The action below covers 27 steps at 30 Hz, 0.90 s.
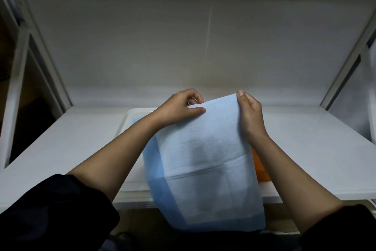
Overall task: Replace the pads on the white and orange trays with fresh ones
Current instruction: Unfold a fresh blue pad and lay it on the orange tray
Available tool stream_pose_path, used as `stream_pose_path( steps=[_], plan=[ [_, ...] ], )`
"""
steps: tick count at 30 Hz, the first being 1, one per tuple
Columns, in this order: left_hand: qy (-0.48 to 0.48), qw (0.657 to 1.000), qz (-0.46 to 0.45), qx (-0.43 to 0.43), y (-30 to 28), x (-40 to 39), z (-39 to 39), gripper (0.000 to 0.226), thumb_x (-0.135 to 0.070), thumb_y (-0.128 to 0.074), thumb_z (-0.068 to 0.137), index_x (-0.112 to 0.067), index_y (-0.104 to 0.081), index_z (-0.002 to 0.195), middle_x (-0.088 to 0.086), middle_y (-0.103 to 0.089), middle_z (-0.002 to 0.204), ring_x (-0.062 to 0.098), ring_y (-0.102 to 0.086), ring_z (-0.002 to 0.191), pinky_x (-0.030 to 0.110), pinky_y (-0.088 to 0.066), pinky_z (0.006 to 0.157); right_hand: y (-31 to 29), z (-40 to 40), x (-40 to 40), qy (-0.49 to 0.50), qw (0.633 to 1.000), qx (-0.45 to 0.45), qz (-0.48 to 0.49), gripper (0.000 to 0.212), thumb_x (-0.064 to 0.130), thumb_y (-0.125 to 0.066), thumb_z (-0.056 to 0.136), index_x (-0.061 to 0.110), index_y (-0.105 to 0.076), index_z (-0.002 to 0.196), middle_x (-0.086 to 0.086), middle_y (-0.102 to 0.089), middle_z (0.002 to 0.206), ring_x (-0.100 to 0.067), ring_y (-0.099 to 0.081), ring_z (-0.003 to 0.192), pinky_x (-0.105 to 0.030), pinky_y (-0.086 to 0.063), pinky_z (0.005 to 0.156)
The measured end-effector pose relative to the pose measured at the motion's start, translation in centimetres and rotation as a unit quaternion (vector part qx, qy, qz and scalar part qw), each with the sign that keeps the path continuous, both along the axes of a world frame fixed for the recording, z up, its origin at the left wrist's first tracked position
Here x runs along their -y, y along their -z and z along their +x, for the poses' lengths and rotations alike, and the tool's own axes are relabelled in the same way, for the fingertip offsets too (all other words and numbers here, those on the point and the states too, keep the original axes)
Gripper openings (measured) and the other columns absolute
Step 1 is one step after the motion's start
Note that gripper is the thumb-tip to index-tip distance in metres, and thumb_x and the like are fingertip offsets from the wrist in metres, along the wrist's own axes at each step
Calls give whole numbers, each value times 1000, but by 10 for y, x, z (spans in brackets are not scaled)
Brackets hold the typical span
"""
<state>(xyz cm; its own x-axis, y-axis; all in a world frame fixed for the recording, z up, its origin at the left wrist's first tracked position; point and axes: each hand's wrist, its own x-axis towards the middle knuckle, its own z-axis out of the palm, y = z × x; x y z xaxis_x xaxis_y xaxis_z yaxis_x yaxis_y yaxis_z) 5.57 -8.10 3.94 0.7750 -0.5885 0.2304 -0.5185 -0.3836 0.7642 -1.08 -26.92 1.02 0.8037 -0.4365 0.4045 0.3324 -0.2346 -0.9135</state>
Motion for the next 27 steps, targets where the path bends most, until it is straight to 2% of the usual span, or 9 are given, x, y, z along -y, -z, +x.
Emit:
stream_pose_path(
  steps=[4,5,7,9,13,18,22,25,27],
  plan=[
    [-5,1000,-2,7,-1,1,0,9,-20,-68,85,-20,-64,77,-11,-65,77,7,-58,73,28,-47,74,2,-1,2,4,1000,11,-21,34,24,-43,101,21,-36,67,7,-35,65,-7,-33,60,-25,-29,56],
    [-10,1000,-3,6,0,1,-1,10,-20,-69,85,-18,-65,75,-15,-63,73,5,-56,70,23,-45,70,2,-1,4,2,999,18,-47,28,23,-45,99,21,-46,72,12,-42,66,-5,-39,61,-24,-33,58],
    [-22,1000,8,14,1,2,-3,12,-22,-70,83,-18,-65,72,-18,-61,65,4,-54,64,19,-42,66,-2,-3,9,-16,992,5,-126,10,26,-52,94,29,-58,101,19,-61,80,0,-53,74,-22,-41,69],
    [-34,999,24,30,2,4,-5,12,-24,-70,81,-21,-65,71,-19,-60,62,3,-53,60,20,-42,63,-15,-3,15,-52,964,-17,-261,22,28,-60,88,34,-58,109,18,-67,95,-2,-60,91,-28,-47,81],
    [-39,996,49,60,2,6,-8,10,-29,-68,81,-22,-65,74,-15,-63,73,4,-53,65,24,-43,66,-39,-2,17,-98,879,-87,-459,8,35,-67,81,31,-68,89,19,-65,95,-1,-58,96,-37,-49,87],
    [-43,992,82,84,0,8,-13,9,-30,-66,81,-25,-64,75,-13,-63,75,2,-53,65,26,-43,64,-53,-4,17,-143,849,-149,-486,7,33,-69,81,27,-71,84,16,-64,91,-3,-58,88,-37,-51,81],
    [-38,988,104,107,-1,11,-18,10,-33,-66,81,-27,-63,73,-9,-63,75,8,-55,68,30,-47,67,-61,-3,13,-166,839,-172,-488,18,39,-65,85,23,-71,78,10,-68,82,-5,-60,82,-31,-49,73],
    [-39,987,111,106,-2,10,-19,11,-32,-66,82,-24,-65,75,-9,-64,76,10,-57,71,30,-48,67,-62,-4,23,-155,845,-183,-479,30,38,-65,86,13,-66,70,1,-65,72,-15,-59,71,-38,-47,65],
    [-42,989,103,92,-1,7,-19,11,-31,-66,81,-23,-65,74,-6,-66,79,12,-60,74,31,-49,68,-60,-8,34,-141,864,-186,-445,38,38,-66,86,8,-59,64,-1,-56,63,-11,-48,57,-34,-38,58]
  ],
)
